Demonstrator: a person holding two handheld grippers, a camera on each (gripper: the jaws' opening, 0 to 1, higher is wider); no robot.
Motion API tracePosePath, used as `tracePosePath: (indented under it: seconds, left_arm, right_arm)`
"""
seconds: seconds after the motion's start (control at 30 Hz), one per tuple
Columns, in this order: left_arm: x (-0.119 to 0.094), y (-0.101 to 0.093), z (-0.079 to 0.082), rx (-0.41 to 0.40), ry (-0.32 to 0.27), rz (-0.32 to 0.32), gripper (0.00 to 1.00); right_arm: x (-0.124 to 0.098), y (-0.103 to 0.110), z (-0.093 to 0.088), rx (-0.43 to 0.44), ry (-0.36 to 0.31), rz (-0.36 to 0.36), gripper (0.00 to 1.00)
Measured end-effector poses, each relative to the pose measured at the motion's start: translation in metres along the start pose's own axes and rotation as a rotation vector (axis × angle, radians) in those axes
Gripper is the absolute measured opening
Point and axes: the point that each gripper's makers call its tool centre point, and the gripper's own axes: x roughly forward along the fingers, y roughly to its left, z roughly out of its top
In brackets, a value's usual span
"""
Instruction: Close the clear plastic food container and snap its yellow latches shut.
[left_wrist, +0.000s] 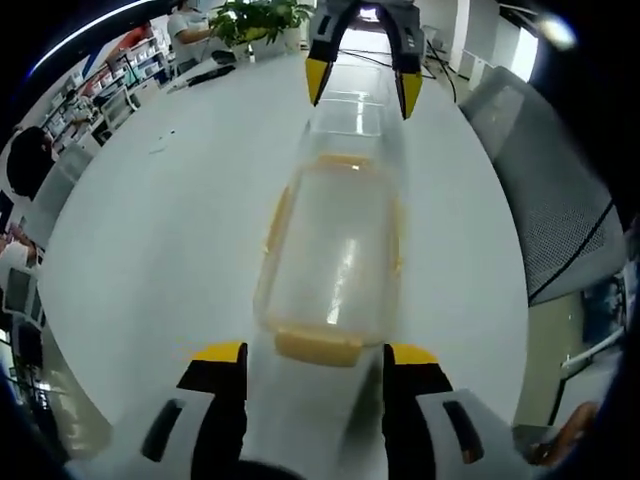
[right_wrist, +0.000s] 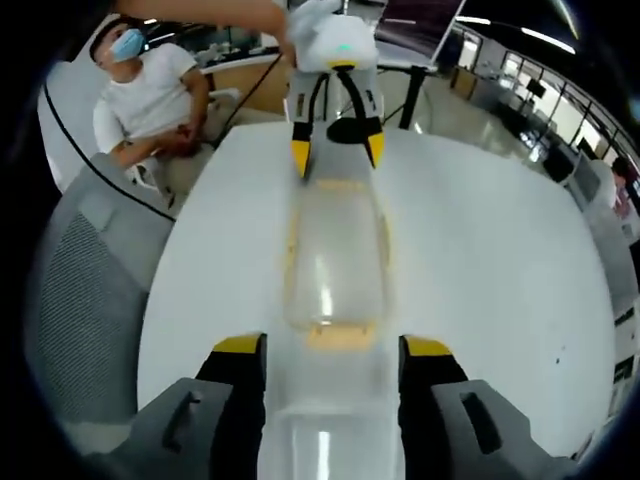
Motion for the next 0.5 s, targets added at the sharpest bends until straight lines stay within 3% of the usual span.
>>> tracePosePath:
  seconds: [0.5]
  left_arm:
    - [0.012, 0.002, -0.006, 0.025, -0.005, -0.045, 0.43]
  right_arm:
    - [0.030, -0.014, -0.008, -0.018, 0.061, -0.020, 0.45]
